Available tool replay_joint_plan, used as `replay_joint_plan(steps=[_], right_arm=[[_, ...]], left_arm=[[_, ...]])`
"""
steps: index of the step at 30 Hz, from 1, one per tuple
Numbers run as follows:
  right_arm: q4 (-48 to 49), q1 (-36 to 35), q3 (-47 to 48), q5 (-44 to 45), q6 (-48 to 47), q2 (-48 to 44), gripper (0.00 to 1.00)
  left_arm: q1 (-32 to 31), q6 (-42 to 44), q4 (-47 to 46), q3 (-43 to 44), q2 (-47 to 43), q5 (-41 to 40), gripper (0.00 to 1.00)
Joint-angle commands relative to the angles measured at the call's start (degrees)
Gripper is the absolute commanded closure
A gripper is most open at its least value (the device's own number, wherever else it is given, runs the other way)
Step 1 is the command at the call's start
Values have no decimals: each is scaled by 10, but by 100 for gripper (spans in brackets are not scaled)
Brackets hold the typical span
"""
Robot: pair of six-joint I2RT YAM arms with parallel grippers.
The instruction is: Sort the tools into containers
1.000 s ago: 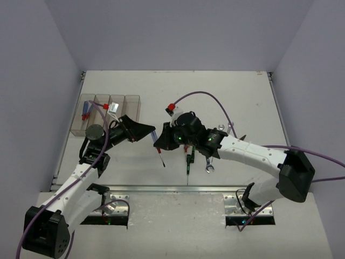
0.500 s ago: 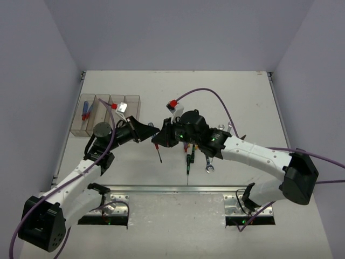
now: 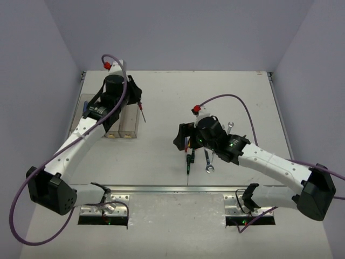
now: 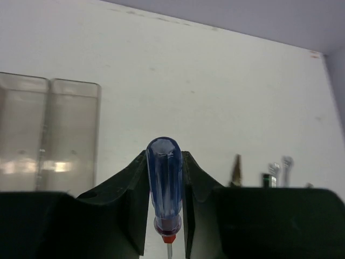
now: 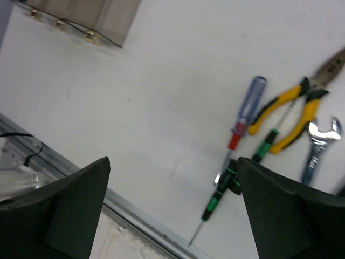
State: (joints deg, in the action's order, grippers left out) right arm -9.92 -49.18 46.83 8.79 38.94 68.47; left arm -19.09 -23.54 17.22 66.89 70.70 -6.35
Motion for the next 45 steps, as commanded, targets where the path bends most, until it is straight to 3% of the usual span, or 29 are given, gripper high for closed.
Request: replay_joint_plan(steps=[1, 5, 9, 14, 16, 19, 25, 27, 31, 34, 38, 41, 45], right_arm=[[-47, 67, -44, 20, -26, -90, 1], [-61, 74, -63, 9, -49, -139, 1], [-78, 75, -71, -11, -57, -162, 1], [-56, 75, -89, -69, -38, -174, 1], [-37, 74, -95, -105, -29, -173, 1], [-21, 75, -109, -118, -25, -169, 1], [-9, 75, -118, -116, -41, -151, 1], [-6, 74, -118, -108, -44, -140, 1], [-6, 74, -113, -108, -49, -121, 1], [-6, 75, -112, -109, -48, -115, 1], [-6, 74, -114, -104, -52, -113, 1], [-6, 74, -116, -90, -61, -116, 1], [-20, 79, -110, -58, -70, -124, 1]], left_arm=[[37, 200, 66, 79, 72, -327, 100], [106, 357, -101, 106, 124, -427, 100], [159, 546, -319, 59, 179, -483, 100], [249, 503, -386, 27, 243, -376, 100], [258, 514, -421, 15, 262, -348, 100], [266, 501, -399, 15, 296, -296, 99], [279, 492, -412, -28, 349, -288, 99], [280, 475, -416, -40, 348, -292, 89], [285, 465, -421, -43, 352, -309, 43], [290, 445, -395, -16, 353, -304, 32], [289, 417, -365, 16, 349, -310, 4], [283, 316, -269, 84, 327, -274, 0], [252, 115, -18, 238, 328, -218, 0]])
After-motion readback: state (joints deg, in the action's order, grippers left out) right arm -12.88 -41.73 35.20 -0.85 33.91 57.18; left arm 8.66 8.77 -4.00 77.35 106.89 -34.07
